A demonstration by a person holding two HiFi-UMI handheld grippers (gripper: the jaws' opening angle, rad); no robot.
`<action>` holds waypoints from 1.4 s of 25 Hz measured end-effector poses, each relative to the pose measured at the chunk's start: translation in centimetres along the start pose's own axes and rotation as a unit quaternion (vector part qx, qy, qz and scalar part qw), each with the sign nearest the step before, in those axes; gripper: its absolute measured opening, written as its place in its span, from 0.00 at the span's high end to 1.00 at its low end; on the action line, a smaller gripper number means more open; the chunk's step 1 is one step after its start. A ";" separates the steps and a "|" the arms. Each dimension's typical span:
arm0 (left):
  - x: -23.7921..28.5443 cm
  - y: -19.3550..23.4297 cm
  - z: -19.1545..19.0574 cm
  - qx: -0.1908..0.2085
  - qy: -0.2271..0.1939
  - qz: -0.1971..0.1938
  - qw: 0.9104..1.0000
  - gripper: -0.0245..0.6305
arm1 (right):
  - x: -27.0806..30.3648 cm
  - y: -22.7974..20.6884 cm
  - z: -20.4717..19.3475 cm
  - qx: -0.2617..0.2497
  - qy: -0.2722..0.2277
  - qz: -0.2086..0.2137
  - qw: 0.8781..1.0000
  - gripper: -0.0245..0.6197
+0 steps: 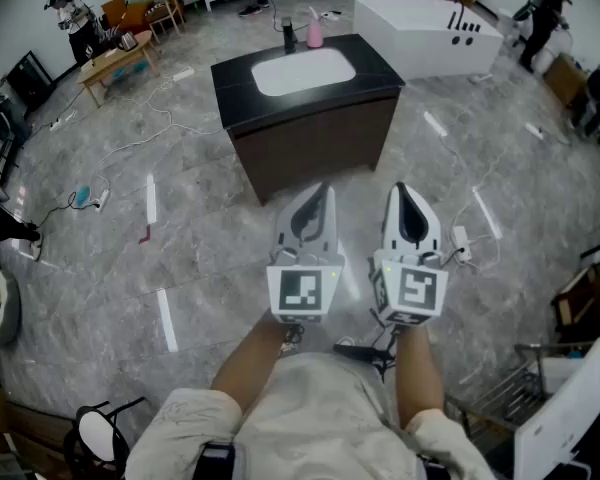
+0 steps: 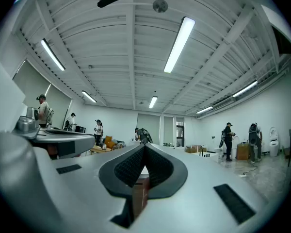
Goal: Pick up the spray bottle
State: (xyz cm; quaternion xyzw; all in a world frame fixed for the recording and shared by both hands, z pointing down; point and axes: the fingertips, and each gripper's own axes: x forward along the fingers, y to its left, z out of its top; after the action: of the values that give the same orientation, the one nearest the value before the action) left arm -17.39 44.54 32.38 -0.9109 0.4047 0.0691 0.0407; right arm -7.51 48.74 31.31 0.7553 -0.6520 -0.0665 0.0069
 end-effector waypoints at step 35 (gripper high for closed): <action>6.8 -5.4 -2.6 -0.008 0.015 0.027 0.999 0.96 | 3.5 -7.9 -2.4 0.015 -0.001 0.023 1.000 0.96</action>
State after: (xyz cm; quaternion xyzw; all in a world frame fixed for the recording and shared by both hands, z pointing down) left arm -8.69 42.84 33.92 -0.9009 0.4292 0.0600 0.0256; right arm 1.03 46.32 32.56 0.7401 -0.6701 -0.0573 -0.0032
